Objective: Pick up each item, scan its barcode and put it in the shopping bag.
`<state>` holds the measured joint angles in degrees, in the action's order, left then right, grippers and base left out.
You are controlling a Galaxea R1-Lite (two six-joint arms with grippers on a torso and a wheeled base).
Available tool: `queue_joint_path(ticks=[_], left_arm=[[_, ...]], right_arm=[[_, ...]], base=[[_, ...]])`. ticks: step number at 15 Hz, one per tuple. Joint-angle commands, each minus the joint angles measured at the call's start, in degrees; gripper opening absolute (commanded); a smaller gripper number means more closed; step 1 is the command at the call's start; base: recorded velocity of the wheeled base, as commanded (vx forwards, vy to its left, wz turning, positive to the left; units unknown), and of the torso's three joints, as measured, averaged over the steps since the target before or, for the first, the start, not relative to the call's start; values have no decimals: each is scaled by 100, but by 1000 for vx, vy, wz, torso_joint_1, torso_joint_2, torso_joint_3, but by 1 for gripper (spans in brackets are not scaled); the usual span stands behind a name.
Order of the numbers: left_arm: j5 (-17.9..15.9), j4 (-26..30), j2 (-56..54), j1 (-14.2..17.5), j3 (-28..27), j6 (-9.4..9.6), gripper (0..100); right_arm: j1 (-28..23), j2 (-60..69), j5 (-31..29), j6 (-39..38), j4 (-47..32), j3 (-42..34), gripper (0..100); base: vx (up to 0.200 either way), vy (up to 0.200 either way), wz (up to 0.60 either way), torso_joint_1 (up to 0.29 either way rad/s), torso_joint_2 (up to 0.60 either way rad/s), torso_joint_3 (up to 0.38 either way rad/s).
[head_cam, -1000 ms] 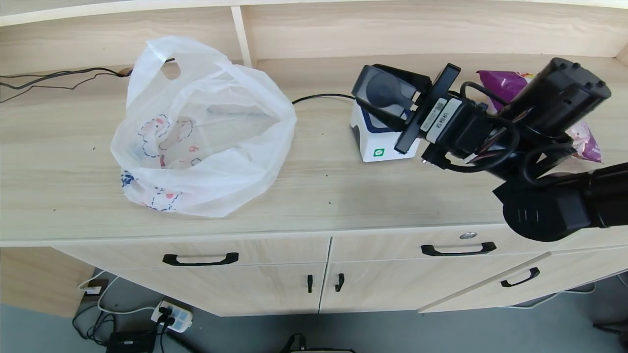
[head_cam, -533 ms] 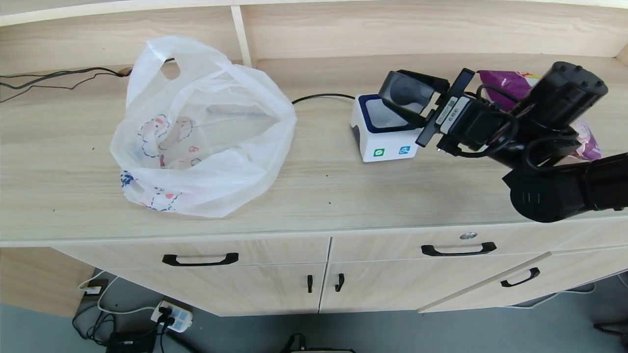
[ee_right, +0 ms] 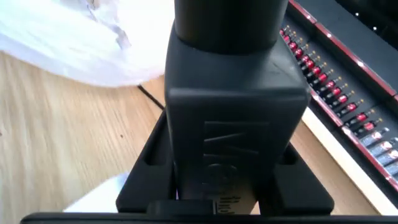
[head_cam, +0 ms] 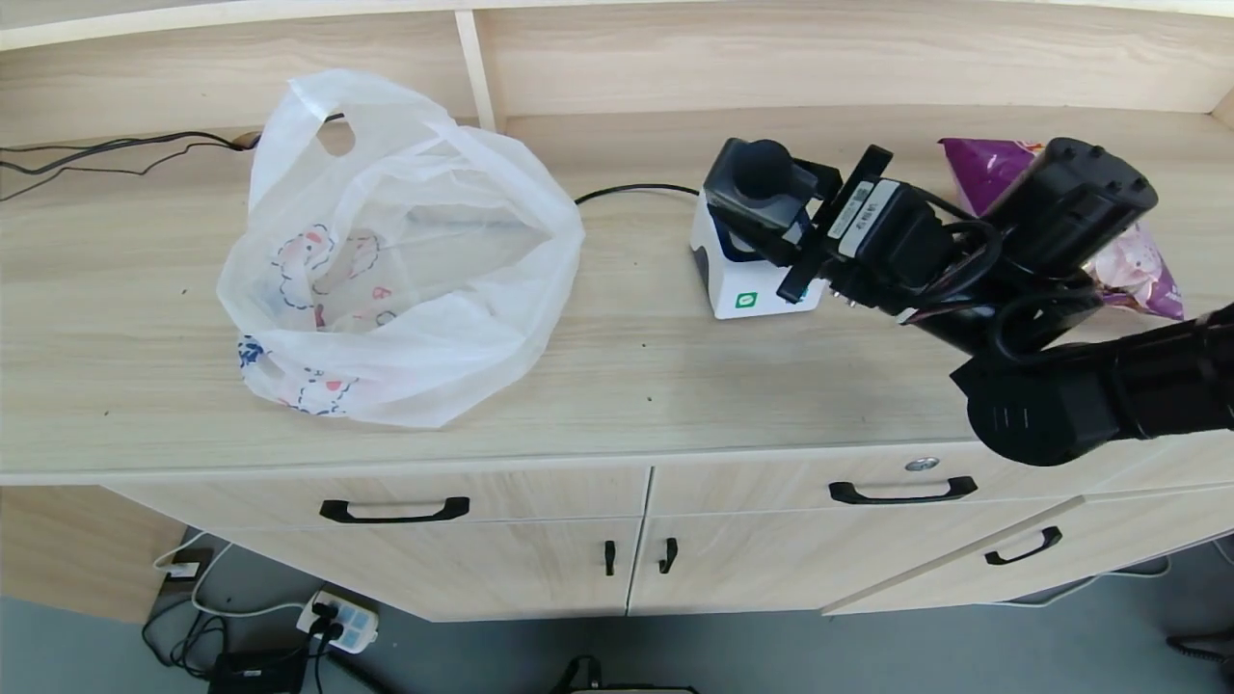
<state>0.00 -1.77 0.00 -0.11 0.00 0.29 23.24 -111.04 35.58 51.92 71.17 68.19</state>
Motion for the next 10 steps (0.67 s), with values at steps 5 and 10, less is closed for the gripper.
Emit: queue_joint_path(ticks=[5,10], left_arm=[[0,10,9,2,0,6,100],[0,19,9,2,0,6,100]], right_arm=[[1201,1226,-2389,-2256,424,-1555,0],[2493,1366,-4771,-3548,1127,-1625,0]], base=[[0,0,0,0,0,0],[0,0,0,0,0,0]])
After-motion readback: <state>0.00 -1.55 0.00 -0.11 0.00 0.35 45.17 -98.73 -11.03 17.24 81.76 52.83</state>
